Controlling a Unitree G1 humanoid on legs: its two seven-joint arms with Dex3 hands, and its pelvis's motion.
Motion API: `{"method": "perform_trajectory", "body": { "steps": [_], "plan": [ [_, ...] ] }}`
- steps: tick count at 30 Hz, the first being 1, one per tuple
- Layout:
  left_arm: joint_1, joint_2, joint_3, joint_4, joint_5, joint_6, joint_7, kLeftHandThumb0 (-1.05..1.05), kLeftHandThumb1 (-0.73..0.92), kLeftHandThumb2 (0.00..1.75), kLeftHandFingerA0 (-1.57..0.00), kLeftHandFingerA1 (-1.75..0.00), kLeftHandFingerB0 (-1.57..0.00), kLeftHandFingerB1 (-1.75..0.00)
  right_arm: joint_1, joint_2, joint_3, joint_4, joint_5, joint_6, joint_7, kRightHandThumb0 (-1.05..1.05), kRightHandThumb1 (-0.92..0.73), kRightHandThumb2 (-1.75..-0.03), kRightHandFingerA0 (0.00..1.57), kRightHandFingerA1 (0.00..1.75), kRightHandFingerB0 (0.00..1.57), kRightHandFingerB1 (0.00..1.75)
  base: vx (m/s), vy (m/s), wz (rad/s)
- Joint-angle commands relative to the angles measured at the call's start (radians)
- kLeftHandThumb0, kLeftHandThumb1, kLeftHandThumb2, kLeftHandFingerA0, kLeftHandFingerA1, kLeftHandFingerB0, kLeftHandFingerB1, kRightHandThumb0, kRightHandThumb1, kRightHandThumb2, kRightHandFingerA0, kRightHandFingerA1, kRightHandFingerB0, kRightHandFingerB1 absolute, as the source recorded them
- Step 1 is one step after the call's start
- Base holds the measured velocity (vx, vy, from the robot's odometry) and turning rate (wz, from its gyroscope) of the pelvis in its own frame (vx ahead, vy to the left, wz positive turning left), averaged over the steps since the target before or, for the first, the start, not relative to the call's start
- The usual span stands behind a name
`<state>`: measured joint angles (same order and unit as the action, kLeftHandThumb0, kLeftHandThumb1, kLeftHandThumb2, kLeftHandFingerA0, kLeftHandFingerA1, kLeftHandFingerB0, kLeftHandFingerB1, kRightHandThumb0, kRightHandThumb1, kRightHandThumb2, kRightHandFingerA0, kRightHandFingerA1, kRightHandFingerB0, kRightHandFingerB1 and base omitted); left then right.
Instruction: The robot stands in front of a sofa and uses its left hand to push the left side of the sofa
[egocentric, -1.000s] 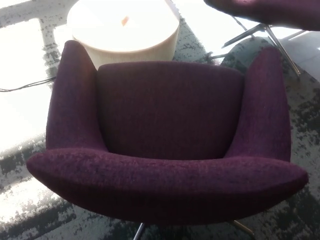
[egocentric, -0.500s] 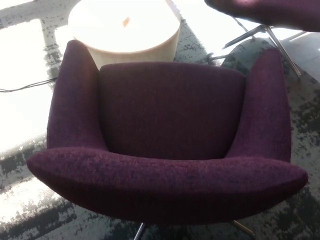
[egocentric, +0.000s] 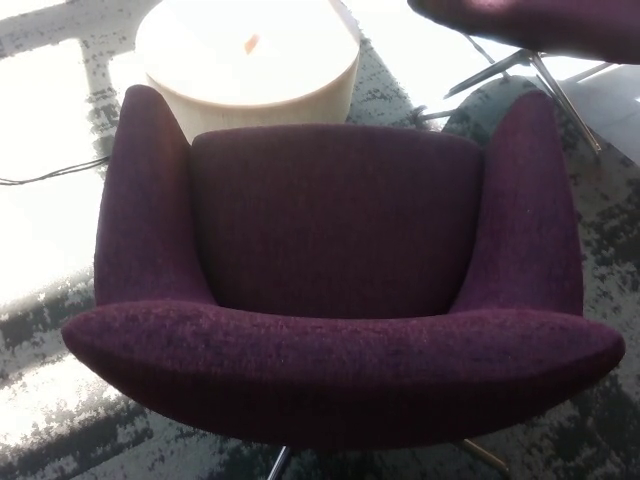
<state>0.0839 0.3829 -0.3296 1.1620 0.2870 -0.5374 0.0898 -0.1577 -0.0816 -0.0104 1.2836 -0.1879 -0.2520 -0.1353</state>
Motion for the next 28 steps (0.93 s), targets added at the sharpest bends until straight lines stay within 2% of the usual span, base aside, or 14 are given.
{"method": "perform_trajectory", "body": {
  "steps": [1, 5, 6, 11, 12, 13, 16, 23, 24, 28],
  "plan": [
    [-0.008, 0.046, -0.104, 0.037, 0.213, 0.059, 0.343, -0.80, 0.92, 0.82, -0.02, -0.17, -0.19, -0.32, 0.010, -0.013, -0.017, 0.006, 0.023, 0.010, 0.000, -0.60, -0.68, -1.34, 0.04, 0.76, 0.00, 0.42, 0.00, 0.000, 0.00],
    [-0.004, 0.045, -0.119, 0.053, 0.210, 0.044, 0.369, -0.79, 0.92, 0.81, -0.02, -0.18, -0.19, -0.32, 0.019, -0.012, -0.015, 0.007, 0.019, 0.006, -0.001, -0.60, -0.68, -1.33, 0.00, 0.75, 0.00, 0.43, 0.00, 0.000, 0.00],
    [-0.003, 0.045, -0.122, 0.052, 0.210, 0.041, 0.370, -0.78, 0.92, 0.80, -0.02, -0.18, -0.19, -0.32, 0.020, -0.012, -0.015, 0.007, 0.020, 0.005, 0.000, -0.60, -0.67, -1.35, 0.00, 0.70, 0.00, 0.52, 0.00, 0.000, 0.00],
    [-0.008, 0.041, -0.138, 0.059, 0.217, 0.054, 0.390, -0.78, 0.92, 0.80, -0.02, -0.17, -0.19, -0.32, 0.026, -0.013, -0.019, 0.006, 0.023, -0.007, 0.000, -0.57, -0.66, -1.36, 0.00, 0.75, 0.00, 0.44, 0.00, 0.000, 0.00],
    [-0.013, 0.042, -0.142, 0.061, 0.220, 0.062, 0.390, -0.78, 0.91, 0.82, -0.02, -0.17, -0.18, -0.32, 0.023, -0.012, -0.020, 0.006, 0.023, -0.007, 0.000, -0.57, -0.67, -1.37, 0.00, 0.68, 0.00, 0.54, 0.00, 0.000, 0.00],
    [-0.014, 0.041, -0.141, 0.062, 0.218, 0.060, 0.391, -0.77, 0.92, 0.80, -0.02, -0.17, -0.19, -0.32, 0.023, -0.011, -0.024, 0.005, 0.026, -0.010, 0.004, -0.57, -0.66, -1.37, 0.00, 0.68, 0.00, 0.56, 0.00, 0.000, 0.00],
    [-0.019, 0.039, -0.149, 0.068, 0.229, 0.058, 0.416, -0.79, 0.92, 0.80, -0.03, -0.18, -0.20, -0.32, 0.022, -0.011, -0.028, 0.004, 0.026, -0.013, 0.002, -0.55, -0.66, -1.38, 0.00, 0.71, 0.00, 0.52, 0.00, 0.000, 0.00],
    [-0.028, 0.037, -0.152, 0.083, 0.242, 0.053, 0.431, -0.79, 0.92, 0.80, -0.02, -0.17, -0.19, -0.32, 0.017, -0.012, -0.026, 0.005, 0.020, -0.001, -0.002, -0.56, -0.65, -1.37, 0.00, 0.69, 0.00, 0.55, 0.00, 0.000, 0.00],
    [-0.027, 0.037, -0.150, 0.085, 0.242, 0.049, 0.432, -0.79, 0.92, 0.81, -0.02, -0.17, -0.19, -0.32, 0.017, -0.011, -0.028, 0.005, 0.022, -0.001, -0.003, -0.37, -0.80, -1.42, 0.06, 0.67, 0.01, 0.62, 0.00, 0.000, 0.00],
    [-0.029, 0.036, -0.150, 0.089, 0.249, 0.051, 0.433, -0.78, 0.92, 0.80, -0.01, -0.17, -0.19, -0.31, 0.015, -0.011, -0.027, 0.006, 0.019, 0.004, -0.001, -0.37, -0.80, -1.43, 0.07, 0.67, 0.01, 0.62, 0.00, 0.000, 0.00]
  ]
}}
